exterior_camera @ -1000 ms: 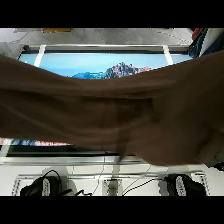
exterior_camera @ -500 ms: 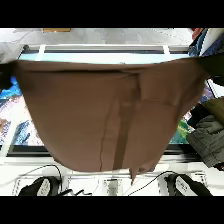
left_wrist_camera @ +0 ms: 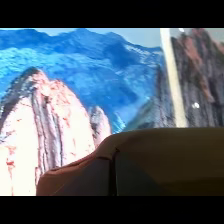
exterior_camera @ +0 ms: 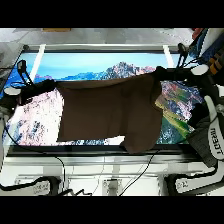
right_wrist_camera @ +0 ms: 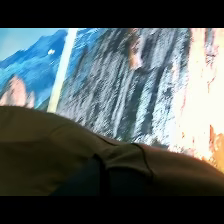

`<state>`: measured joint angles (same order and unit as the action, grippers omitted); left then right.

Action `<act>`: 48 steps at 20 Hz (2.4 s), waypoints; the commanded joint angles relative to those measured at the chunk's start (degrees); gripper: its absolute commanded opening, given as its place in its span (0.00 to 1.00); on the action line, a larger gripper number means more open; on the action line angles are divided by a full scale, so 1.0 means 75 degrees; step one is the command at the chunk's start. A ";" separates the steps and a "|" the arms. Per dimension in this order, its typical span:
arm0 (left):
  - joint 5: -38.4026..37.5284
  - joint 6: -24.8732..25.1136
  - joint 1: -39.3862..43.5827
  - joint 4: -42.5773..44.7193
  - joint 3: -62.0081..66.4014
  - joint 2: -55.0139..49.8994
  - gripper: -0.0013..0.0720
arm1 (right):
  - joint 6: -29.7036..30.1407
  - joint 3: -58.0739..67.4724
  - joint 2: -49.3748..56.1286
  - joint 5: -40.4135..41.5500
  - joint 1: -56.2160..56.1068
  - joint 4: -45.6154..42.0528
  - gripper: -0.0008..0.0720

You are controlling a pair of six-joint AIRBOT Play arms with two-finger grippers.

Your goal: Fold the clothes and pants, and hang the long-sleeved shirts on hangers.

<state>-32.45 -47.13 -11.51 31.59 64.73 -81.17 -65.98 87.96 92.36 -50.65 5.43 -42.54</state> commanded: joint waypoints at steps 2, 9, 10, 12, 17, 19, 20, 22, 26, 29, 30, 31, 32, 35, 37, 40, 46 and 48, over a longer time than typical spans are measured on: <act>0.0697 0.0000 0.0122 0.0128 -0.0006 -0.0353 0.03 | -0.0003 0.0009 0.0536 0.0554 -0.0152 -0.0982 0.03; -0.1842 -0.0527 0.0154 0.2940 -0.0009 -0.0484 0.03 | -0.0353 0.0009 0.0536 -0.1926 -0.0152 -0.3436 0.03; -0.2066 -0.0729 0.0154 0.3369 -0.0009 -0.0487 0.03 | -0.0353 0.0009 0.0536 -0.2142 -0.0152 -0.3550 0.03; -0.2378 -0.1020 0.0154 0.3800 -0.0009 -0.0487 0.03 | -0.0399 0.0009 0.0536 -0.2486 -0.0152 -0.3573 0.03; -0.2900 -0.1241 0.0154 0.3733 -0.0006 -0.0472 0.96 | -0.0723 0.0009 0.0527 -0.2809 -0.0152 -0.3582 0.69; -0.3386 -0.1271 0.0119 0.3733 -0.0003 -0.0361 0.96 | -0.0723 0.0122 0.0463 -0.3197 -0.0102 -0.3797 0.71; -0.3640 -0.1271 0.0085 0.3736 0.0000 -0.0245 0.95 | -0.0723 0.0239 0.0417 -0.3497 -0.0038 -0.3969 0.68; -0.4197 -0.1271 -0.0052 0.3756 0.0000 0.0154 0.83 | -0.0729 0.0463 0.0248 -0.4275 0.0149 -0.4316 0.52; -0.5359 -0.1166 -0.0504 0.3926 -0.0003 0.1317 0.03 | -0.0749 0.0507 -0.0274 -0.6306 0.0968 -0.4366 0.25; -0.5461 -0.1020 -0.0731 0.3876 -0.0015 0.2425 0.03 | -0.0860 -0.0015 -0.0857 -0.6936 0.1577 -0.3943 0.03; -0.5511 -0.1014 -0.0761 0.3882 -0.0038 0.2722 0.03 | -0.0833 -0.0484 -0.1169 -0.6921 0.1766 -0.3826 0.03; -0.5525 -0.1003 -0.0799 0.3876 -0.0105 0.2996 0.03 | -0.0647 -0.1142 -0.1553 -0.6895 0.1964 -0.3713 0.03; -0.5520 -0.1003 -0.0822 0.3879 -0.0207 0.3206 0.03 | -0.0498 -0.1871 -0.1926 -0.6808 0.2122 -0.3585 0.03; -0.5525 -0.1014 -0.0828 0.3902 -0.0688 0.3529 0.03 | -0.0146 -0.4561 -0.3040 -0.5925 0.2340 -0.2908 0.05; -0.5537 -0.1032 -0.0828 0.3891 -0.1043 0.3520 0.05 | -0.0050 -0.6100 -0.3442 -0.5036 0.2340 -0.2570 0.45; -0.5543 -0.1035 -0.0828 0.3695 -0.1358 0.3523 0.34 | -0.0050 -0.7571 -0.3494 -0.3800 0.2340 -0.2069 0.53; -0.5540 -0.1029 -0.0828 0.3733 -0.1364 0.3515 0.34 | 0.0472 -0.8553 -0.3465 -0.1944 0.2337 -0.1384 0.51; -0.5499 -0.1026 -0.0828 0.3736 -0.1364 0.3494 0.34 | 0.0997 -0.8594 -0.3462 -0.1769 0.2337 -0.0842 0.48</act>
<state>-74.00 -54.87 -17.65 59.55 54.65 -54.87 -63.26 25.67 66.48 -69.63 22.94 -54.17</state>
